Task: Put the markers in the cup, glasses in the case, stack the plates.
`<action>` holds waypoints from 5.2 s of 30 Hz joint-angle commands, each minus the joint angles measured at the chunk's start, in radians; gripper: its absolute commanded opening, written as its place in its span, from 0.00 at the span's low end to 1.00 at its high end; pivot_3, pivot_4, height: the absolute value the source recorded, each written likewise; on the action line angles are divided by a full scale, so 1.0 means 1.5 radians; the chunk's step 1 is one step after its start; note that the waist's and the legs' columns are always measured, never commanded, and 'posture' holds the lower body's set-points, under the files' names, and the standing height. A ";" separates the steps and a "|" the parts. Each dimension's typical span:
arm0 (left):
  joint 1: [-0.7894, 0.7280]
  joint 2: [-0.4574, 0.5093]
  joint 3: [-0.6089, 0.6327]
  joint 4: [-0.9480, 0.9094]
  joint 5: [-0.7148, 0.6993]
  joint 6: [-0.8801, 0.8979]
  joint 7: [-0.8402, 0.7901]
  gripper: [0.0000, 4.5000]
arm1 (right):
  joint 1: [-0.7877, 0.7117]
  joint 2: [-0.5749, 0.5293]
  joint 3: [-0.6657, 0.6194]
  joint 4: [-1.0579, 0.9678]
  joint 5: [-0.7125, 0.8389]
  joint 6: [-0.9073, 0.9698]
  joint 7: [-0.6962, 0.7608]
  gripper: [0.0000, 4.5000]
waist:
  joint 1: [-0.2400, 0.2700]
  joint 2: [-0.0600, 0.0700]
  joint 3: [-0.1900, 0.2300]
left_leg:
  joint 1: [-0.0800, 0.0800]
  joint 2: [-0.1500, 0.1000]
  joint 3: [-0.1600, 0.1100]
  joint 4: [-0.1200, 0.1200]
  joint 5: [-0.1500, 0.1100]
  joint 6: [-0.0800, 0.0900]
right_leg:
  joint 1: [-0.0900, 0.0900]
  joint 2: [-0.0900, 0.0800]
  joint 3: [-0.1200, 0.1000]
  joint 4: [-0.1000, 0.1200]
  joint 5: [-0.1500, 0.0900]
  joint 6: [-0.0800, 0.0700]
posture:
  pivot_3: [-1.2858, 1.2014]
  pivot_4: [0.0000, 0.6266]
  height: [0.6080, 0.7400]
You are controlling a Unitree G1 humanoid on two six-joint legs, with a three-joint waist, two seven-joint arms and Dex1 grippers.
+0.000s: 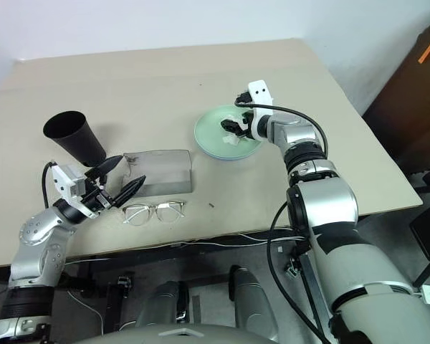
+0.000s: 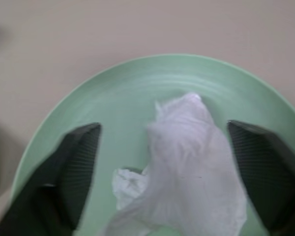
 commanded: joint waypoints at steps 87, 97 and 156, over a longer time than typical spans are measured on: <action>0.141 0.092 0.131 -0.139 -0.097 0.117 -0.067 1.00 | -0.180 0.203 0.197 -0.086 -0.035 0.151 0.446 0.01 | -0.002 0.000 0.000 | -0.003 0.001 -0.001 -0.002 -0.002 -0.003 | -0.004 -0.001 -0.004 -0.002 0.000 -0.003 | 0.52 0.24 0.95; 0.174 0.085 0.141 -0.157 -0.096 0.104 -0.055 1.00 | -0.170 0.245 0.202 0.039 -0.125 0.014 0.341 0.01 | -0.005 0.000 0.000 | -0.004 0.001 -0.001 -0.003 -0.001 -0.001 | -0.005 -0.001 -0.004 -0.002 0.000 -0.003 | 0.52 0.24 0.95; 0.176 0.072 0.128 -0.162 -0.096 0.090 -0.045 1.00 | -0.139 0.289 0.164 0.047 -0.193 0.051 0.385 0.83 | -0.020 0.000 0.000 | -0.002 0.001 -0.002 -0.003 -0.001 -0.002 | -0.003 -0.001 -0.004 -0.002 0.000 -0.003 | 0.52 0.24 0.95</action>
